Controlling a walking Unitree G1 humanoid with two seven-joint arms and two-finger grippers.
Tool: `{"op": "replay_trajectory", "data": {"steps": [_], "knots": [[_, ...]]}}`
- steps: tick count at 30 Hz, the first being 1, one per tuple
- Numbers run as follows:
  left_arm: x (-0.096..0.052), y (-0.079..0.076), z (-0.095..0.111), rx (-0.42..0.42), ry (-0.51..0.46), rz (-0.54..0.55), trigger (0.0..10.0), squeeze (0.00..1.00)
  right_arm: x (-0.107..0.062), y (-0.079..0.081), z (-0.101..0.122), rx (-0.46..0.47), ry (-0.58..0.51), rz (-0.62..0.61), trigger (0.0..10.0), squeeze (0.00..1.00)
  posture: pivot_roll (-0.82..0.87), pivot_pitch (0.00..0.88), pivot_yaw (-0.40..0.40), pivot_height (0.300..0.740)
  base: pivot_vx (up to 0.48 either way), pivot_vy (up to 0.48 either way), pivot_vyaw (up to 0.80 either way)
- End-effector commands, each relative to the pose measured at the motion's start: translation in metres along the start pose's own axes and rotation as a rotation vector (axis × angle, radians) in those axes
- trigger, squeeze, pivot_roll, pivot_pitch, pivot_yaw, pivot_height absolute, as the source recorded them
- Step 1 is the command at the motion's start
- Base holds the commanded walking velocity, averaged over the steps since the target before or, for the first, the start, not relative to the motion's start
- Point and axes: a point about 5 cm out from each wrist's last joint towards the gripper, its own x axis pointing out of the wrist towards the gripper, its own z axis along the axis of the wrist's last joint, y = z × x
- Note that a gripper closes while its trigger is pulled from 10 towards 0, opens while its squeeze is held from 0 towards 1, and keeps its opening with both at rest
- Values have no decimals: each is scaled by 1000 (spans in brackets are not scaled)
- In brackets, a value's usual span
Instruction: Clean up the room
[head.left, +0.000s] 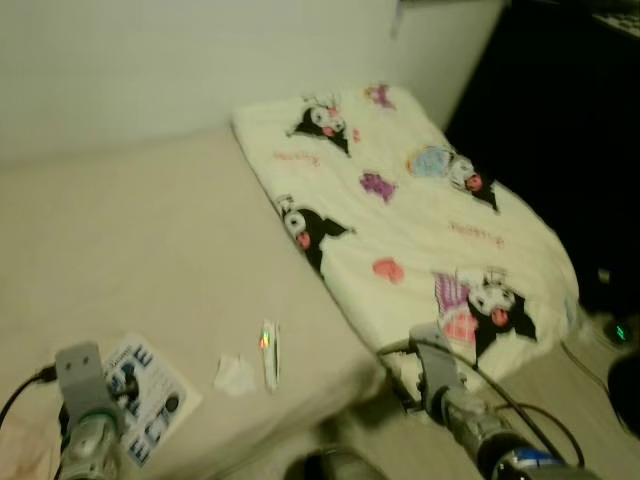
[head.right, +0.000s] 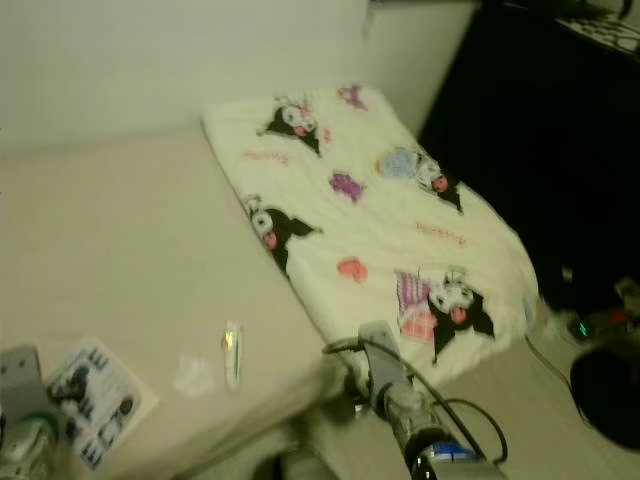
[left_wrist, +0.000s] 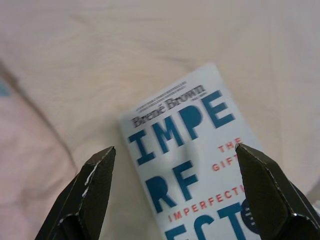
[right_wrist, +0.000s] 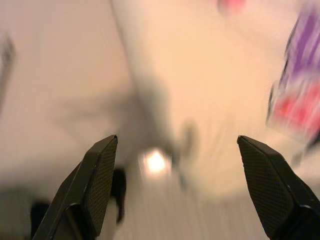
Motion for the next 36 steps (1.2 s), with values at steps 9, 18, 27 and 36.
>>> {"op": "replay_trajectory", "data": {"steps": [9, 18, 27, 36], "knots": [[-5, -65, 18, -111, -67, -229, 10000, 0, 5, 4, 34, 18, -103, 43, 10000, 0, -115, 38, 0, 695, 0, 0, 0], [-19, -108, 27, -103, -143, -519, 10000, 0, 7, 30, 44, 55, -153, 203, 10000, 0, -123, 37, 11, 655, 0, 0, 0], [-11, -86, 29, -39, -181, -410, 10000, 0, 7, 24, 54, 59, -188, 199, 10000, 0, -113, 46, 7, 625, 0, 0, 0], [-14, -96, 40, -25, -246, -481, 10000, 0, 5, 21, 71, 108, -284, 235, 10000, 0, -118, 61, 13, 590, 0, 0, 0]]}}
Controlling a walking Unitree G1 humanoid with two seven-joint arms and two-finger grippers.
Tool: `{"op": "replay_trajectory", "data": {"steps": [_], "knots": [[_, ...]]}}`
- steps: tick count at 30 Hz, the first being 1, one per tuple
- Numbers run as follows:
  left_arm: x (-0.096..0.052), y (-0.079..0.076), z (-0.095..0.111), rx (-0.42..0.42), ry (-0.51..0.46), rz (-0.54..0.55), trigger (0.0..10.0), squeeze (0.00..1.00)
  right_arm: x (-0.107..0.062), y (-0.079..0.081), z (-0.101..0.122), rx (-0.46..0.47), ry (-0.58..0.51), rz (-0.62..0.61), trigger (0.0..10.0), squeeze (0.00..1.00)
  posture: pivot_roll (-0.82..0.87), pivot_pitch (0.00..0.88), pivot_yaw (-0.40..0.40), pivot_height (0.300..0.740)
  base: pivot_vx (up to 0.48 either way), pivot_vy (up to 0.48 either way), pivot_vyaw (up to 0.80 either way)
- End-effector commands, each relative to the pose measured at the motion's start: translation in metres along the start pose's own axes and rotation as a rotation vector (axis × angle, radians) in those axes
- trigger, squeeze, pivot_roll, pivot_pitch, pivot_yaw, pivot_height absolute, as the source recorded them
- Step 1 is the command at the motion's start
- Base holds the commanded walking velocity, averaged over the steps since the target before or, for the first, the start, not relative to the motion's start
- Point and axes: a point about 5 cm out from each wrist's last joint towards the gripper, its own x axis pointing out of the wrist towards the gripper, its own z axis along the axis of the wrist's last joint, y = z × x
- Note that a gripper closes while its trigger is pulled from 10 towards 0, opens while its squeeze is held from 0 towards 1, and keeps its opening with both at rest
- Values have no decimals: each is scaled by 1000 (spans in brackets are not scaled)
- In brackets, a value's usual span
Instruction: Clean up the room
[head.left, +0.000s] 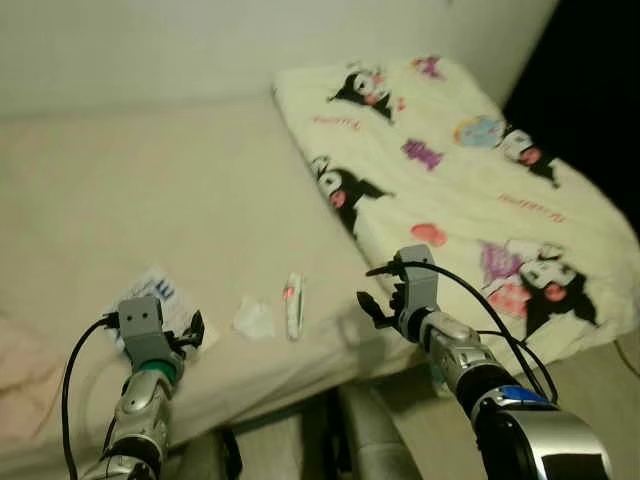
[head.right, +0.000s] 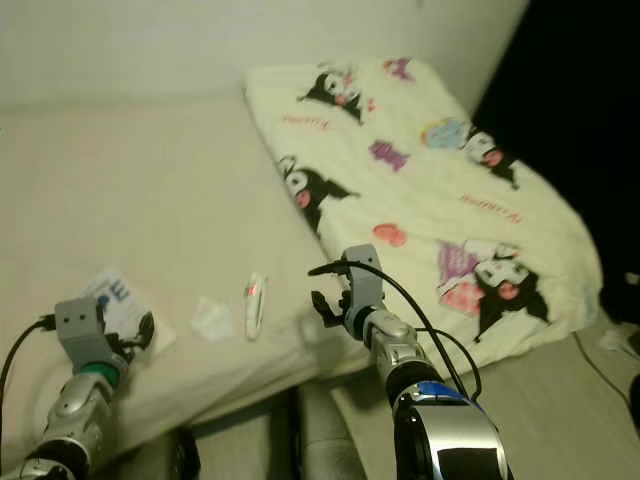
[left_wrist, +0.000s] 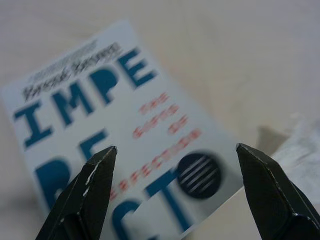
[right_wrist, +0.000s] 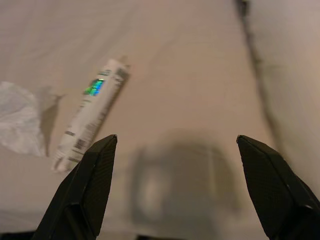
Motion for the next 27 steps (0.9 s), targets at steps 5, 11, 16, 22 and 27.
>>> {"op": "replay_trajectory", "data": {"steps": [5, 11, 16, 22, 27], "knots": [[4, -19, 10, -5, -64, -89, 10000, 0, 2, 2, 13, 7, -70, 39, 10000, 0, -117, 70, 14, 590, 0, 0, 0], [7, -63, 31, -48, -188, -383, 10000, 0, -3, -2, -4, -108, -10, -21, 10000, 0, -114, 105, 21, 590, 0, 0, 0], [3, -81, 34, -22, -219, -486, 10000, 0, -9, -9, -11, -93, -20, -70, 10000, 0, -117, 134, 32, 590, 0, 0, 0], [-1, -94, 32, 83, -245, -488, 10000, 0, -19, -24, -19, -59, -42, -137, 10000, 0, -134, 169, 36, 590, 0, 0, 0], [-3, -97, 31, 200, -262, -435, 10000, 0, -30, -34, -24, -64, -70, -166, 10000, 0, -150, 197, 39, 590, 0, 0, 0]]}}
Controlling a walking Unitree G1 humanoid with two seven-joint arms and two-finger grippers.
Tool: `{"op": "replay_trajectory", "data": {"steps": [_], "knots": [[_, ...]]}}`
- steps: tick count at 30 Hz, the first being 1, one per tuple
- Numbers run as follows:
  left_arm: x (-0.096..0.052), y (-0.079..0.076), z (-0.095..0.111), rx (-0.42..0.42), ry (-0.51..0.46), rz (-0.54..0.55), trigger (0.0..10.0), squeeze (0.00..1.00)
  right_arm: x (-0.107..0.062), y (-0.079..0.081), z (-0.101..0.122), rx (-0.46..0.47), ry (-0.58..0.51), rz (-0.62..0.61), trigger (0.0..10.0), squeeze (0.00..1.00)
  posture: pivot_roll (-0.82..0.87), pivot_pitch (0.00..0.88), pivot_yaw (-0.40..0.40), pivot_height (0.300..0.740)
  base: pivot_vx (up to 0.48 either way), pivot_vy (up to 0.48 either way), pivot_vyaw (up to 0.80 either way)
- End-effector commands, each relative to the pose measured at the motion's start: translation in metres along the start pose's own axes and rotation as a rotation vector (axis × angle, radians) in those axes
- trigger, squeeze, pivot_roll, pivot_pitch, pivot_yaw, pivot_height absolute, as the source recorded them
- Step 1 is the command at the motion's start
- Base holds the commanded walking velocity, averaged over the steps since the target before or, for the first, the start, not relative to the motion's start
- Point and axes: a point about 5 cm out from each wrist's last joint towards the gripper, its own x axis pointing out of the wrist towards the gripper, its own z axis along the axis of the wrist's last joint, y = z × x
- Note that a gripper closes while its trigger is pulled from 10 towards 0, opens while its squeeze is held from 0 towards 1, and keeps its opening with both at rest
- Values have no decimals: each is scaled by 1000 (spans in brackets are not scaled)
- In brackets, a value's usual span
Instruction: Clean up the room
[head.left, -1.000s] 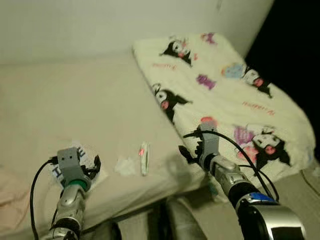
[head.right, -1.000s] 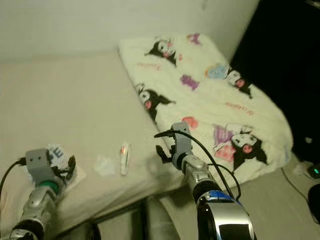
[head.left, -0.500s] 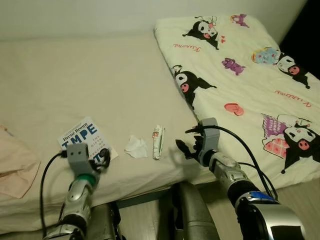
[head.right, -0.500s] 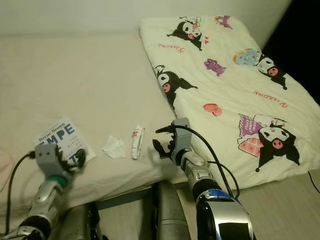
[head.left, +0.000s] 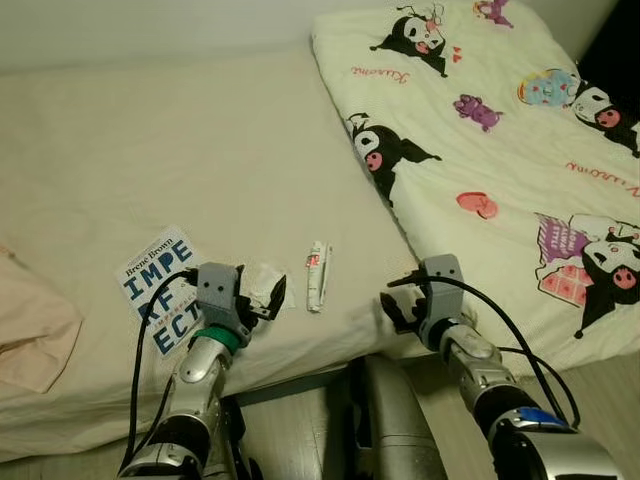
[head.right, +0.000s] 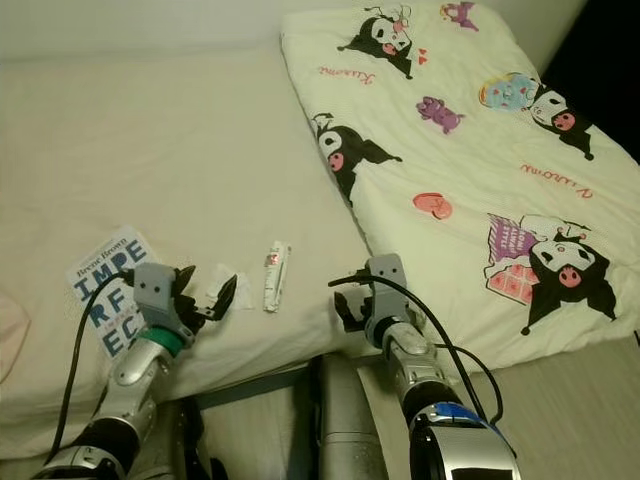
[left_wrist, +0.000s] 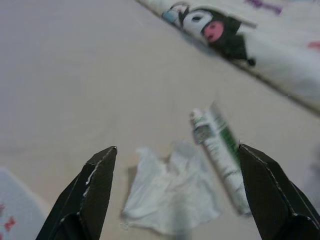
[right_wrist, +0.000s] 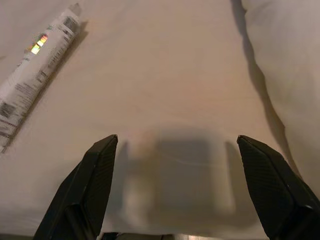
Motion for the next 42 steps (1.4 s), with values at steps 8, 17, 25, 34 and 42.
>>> {"op": "replay_trajectory", "data": {"steps": [8, 17, 25, 34, 42], "knots": [[2, -20, -7, 71, 49, 3, 10000, 0, -10, -10, -11, 0, 2, -33, 10000, 0, -168, 213, 36, 590, 0, 0, 0], [17, -51, -6, 74, 85, -16, 10000, 0, -12, -12, -10, -17, -10, -27, 10000, 0, -210, 222, 34, 590, 0, 0, 0], [29, -65, 5, 150, 62, -45, 10000, 0, -15, -15, -7, -33, -37, -18, 10000, 0, -244, 258, 34, 590, 0, 0, 0], [34, -55, 10, 296, 49, 33, 10000, 0, -22, -18, -4, -41, -72, -3, 10000, 0, -262, 330, 32, 590, 0, 0, 0], [28, -39, 0, 384, 114, 116, 10000, 0, -29, -17, 3, -50, -106, -2, 10000, 0, -266, 398, 40, 590, 0, 0, 0]]}}
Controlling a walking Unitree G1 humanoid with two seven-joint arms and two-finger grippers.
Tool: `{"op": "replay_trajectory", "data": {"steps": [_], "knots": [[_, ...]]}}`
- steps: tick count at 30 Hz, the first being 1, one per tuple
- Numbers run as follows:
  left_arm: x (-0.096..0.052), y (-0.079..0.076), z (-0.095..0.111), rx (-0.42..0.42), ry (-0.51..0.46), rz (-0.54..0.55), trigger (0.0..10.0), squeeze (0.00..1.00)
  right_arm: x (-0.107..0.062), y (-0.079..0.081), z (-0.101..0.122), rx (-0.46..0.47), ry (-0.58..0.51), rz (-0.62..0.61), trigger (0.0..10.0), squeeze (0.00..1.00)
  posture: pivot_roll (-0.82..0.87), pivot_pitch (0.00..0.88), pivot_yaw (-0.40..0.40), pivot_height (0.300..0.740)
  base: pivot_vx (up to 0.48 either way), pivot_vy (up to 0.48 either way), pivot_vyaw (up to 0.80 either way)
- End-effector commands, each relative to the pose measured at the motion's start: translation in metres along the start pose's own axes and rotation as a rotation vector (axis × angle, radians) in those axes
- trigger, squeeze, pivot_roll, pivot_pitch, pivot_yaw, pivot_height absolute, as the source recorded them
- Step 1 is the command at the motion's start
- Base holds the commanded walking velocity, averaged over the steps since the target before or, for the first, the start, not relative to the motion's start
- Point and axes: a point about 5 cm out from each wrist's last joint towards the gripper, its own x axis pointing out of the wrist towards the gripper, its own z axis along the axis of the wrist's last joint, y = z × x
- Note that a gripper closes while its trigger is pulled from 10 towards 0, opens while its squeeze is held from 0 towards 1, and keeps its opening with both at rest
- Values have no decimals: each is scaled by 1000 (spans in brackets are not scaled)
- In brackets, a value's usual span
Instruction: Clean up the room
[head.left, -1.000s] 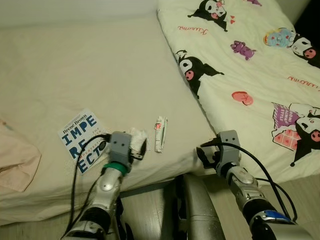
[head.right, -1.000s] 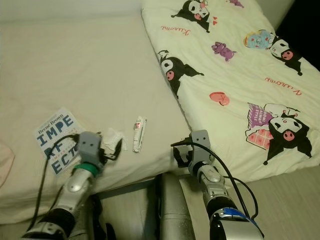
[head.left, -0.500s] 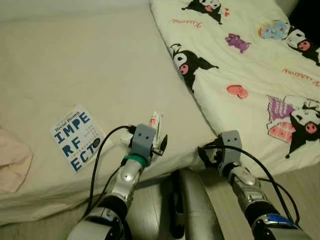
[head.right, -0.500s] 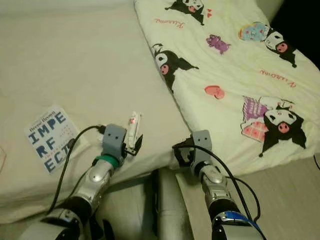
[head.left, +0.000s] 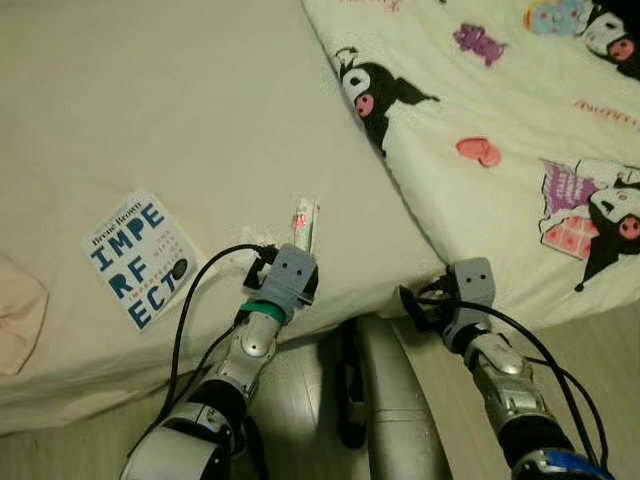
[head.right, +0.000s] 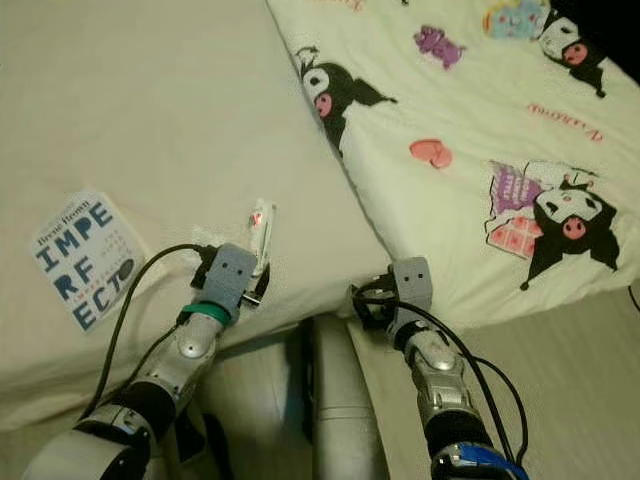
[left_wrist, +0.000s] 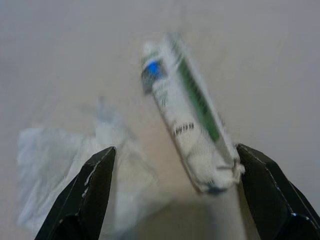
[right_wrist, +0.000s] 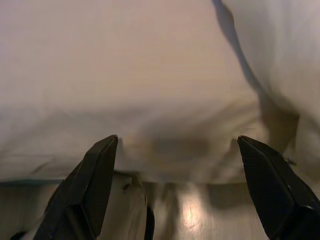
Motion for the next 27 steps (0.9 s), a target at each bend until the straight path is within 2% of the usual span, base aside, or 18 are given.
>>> {"op": "replay_trajectory", "data": {"steps": [1, 3, 7, 8, 13, 21, 22, 23, 27], "knots": [[-9, -2, -15, 18, 64, 3, 10000, 0, -6, -1, -7, 9, 28, -3, 10000, 0, -266, 398, 40, 590, 0, 0, 0], [-10, 6, -22, 38, 96, 48, 10000, 0, -6, 0, -2, 7, 9, 1, 10000, 0, -265, 405, 41, 590, 0, 0, 0], [-11, 14, -25, 28, 106, 101, 10000, 0, -5, 0, 10, 2, -24, 6, 10000, 0, -264, 419, 41, 590, 0, 0, 0], [-9, 18, -22, 1, 95, 120, 10000, 0, -4, 0, 15, 0, -36, 9, 10000, 0, -265, 423, 42, 590, 0, 0, 0], [-4, 22, -14, -39, 63, 133, 10000, 0, -3, 0, 20, -3, -43, 11, 10000, 0, -259, 423, 42, 590, 0, 0, 0], [-1, 22, -7, -5, 24, 126, 10000, 0, -3, 1, 24, -1, -50, 7, 10000, 0, -255, 422, 50, 590, 0, 0, 0], [-2, 22, -8, 22, 24, 123, 4588, 0, -4, 1, 27, 1, -58, 4, 10000, 0, -257, 421, 50, 590, 0, 0, 0], [-3, 23, -9, 51, 27, 123, 0, 0, -4, 1, 30, 2, -65, 2, 10000, 0, -257, 421, 50, 590, 0, 0, 0], [-4, 24, -10, 89, 20, 128, 0, 0, -4, 0, 35, 3, -71, -2, 10000, 0, -255, 420, 49, 590, 0, 0, 0]]}}
